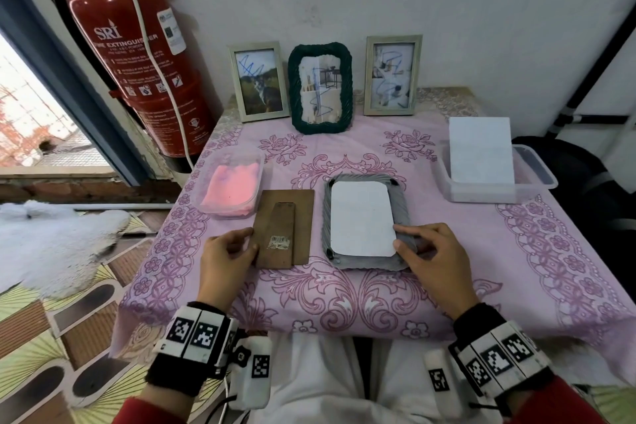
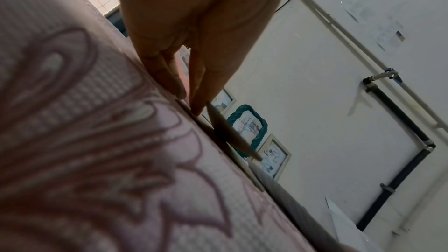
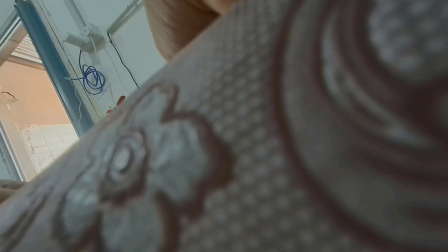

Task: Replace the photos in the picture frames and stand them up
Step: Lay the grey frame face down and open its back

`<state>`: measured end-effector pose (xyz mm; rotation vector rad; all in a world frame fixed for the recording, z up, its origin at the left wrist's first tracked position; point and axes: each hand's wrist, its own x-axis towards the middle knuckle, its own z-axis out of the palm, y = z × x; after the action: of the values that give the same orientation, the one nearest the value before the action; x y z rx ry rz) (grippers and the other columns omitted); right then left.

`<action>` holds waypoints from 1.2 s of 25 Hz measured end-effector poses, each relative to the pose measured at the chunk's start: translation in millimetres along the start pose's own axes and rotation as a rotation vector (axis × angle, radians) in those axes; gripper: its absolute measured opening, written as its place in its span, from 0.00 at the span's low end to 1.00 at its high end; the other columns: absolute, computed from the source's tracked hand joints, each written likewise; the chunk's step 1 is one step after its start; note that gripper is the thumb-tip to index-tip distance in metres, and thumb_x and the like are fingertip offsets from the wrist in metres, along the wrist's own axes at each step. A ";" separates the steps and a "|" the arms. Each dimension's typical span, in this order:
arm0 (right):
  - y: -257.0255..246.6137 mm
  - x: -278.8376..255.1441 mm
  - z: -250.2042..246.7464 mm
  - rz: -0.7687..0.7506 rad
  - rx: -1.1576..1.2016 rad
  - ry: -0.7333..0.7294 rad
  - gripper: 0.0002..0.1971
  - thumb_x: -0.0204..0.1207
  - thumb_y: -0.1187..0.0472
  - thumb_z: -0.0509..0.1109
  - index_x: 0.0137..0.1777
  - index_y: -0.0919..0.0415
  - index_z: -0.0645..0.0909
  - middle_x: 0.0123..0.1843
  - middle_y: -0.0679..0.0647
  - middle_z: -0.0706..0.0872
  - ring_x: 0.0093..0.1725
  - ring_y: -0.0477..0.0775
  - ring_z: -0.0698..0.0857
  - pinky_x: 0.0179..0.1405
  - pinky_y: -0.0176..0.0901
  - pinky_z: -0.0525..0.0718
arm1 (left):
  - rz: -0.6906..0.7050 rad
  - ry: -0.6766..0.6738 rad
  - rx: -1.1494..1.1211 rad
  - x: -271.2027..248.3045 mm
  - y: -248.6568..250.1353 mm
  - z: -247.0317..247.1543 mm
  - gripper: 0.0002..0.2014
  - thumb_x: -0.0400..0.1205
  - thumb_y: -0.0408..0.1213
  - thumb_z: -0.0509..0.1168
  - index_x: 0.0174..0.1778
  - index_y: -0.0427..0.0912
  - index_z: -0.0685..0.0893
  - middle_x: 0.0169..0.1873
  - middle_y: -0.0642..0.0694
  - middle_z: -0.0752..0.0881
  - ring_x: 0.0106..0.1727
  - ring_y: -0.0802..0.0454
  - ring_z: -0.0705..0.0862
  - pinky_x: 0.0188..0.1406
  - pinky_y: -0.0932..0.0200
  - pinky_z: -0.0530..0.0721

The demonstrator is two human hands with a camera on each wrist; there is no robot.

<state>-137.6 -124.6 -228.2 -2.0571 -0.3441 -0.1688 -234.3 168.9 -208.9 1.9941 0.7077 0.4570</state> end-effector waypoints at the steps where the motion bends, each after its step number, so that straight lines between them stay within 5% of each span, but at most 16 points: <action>1: -0.2 -0.1 0.0 0.001 0.001 0.000 0.13 0.70 0.56 0.77 0.53 0.40 0.86 0.47 0.43 0.78 0.45 0.32 0.80 0.41 0.13 0.74 | -0.007 0.004 0.008 -0.7 0.9 0.0 0.16 0.76 0.29 0.69 0.60 0.36 0.85 0.49 0.32 0.86 0.52 0.39 0.85 0.57 0.49 0.83; 5: -1.4 -0.8 -0.7 -0.003 0.010 0.002 0.13 0.70 0.57 0.77 0.52 0.41 0.85 0.47 0.45 0.79 0.45 0.31 0.79 0.41 0.14 0.74 | -0.018 0.035 0.026 -4.3 9.4 2.0 0.15 0.78 0.34 0.69 0.60 0.40 0.85 0.54 0.36 0.83 0.52 0.45 0.83 0.57 0.52 0.81; 8: -2.3 -1.1 -0.4 -0.006 0.010 0.002 0.13 0.70 0.57 0.77 0.52 0.42 0.86 0.47 0.45 0.79 0.45 0.32 0.80 0.41 0.14 0.74 | 0.097 0.114 0.031 -11.8 24.5 8.6 0.13 0.77 0.35 0.69 0.58 0.43 0.84 0.54 0.44 0.79 0.52 0.52 0.78 0.57 0.52 0.80; 12: -2.5 -1.1 -0.9 0.007 0.006 0.000 0.12 0.70 0.57 0.77 0.53 0.43 0.87 0.47 0.46 0.79 0.43 0.38 0.82 0.41 0.15 0.75 | 0.193 -0.022 -0.011 -18.8 50.8 30.8 0.12 0.76 0.36 0.71 0.56 0.45 0.85 0.55 0.47 0.81 0.52 0.49 0.82 0.57 0.50 0.83; 15: -2.6 -1.6 -1.7 0.012 0.013 -0.002 0.12 0.70 0.56 0.77 0.53 0.44 0.87 0.47 0.46 0.79 0.43 0.38 0.82 0.42 0.16 0.76 | 0.247 -0.063 0.169 -20.2 62.5 50.7 0.10 0.77 0.40 0.69 0.54 0.47 0.86 0.52 0.47 0.82 0.60 0.46 0.76 0.64 0.56 0.70; 17: -2.8 -1.9 -1.7 0.016 0.008 -0.007 0.11 0.71 0.56 0.76 0.53 0.44 0.87 0.48 0.45 0.78 0.44 0.38 0.81 0.42 0.16 0.76 | 0.205 -0.125 0.322 -21.8 67.0 59.9 0.11 0.78 0.45 0.66 0.55 0.50 0.86 0.54 0.45 0.82 0.65 0.43 0.71 0.61 0.60 0.62; 21: -3.6 -1.9 -2.1 0.029 0.007 -0.005 0.11 0.71 0.55 0.76 0.53 0.44 0.87 0.48 0.44 0.78 0.44 0.37 0.81 0.42 0.16 0.76 | 0.090 -0.201 0.434 -29.9 74.3 71.6 0.16 0.77 0.51 0.67 0.60 0.53 0.84 0.61 0.43 0.73 0.68 0.41 0.64 0.66 0.51 0.62; 26: -5.6 -2.1 -3.5 0.030 0.015 -0.011 0.11 0.71 0.55 0.76 0.53 0.43 0.86 0.49 0.45 0.79 0.44 0.37 0.82 0.43 0.20 0.78 | 0.080 -0.192 0.332 -32.8 78.5 76.6 0.16 0.75 0.44 0.71 0.58 0.49 0.84 0.63 0.43 0.73 0.68 0.42 0.64 0.68 0.50 0.62; 30: -6.7 -2.4 -4.1 0.038 0.021 -0.010 0.11 0.71 0.55 0.76 0.53 0.43 0.86 0.49 0.45 0.79 0.44 0.36 0.81 0.44 0.19 0.78 | 0.158 -0.153 0.113 -32.0 76.0 75.5 0.13 0.73 0.33 0.73 0.53 0.44 0.84 0.54 0.46 0.78 0.58 0.48 0.77 0.64 0.51 0.77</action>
<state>-141.9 -125.5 -221.3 -2.0425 -0.3114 -0.1310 -193.0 68.9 -180.8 2.1755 0.4920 0.3588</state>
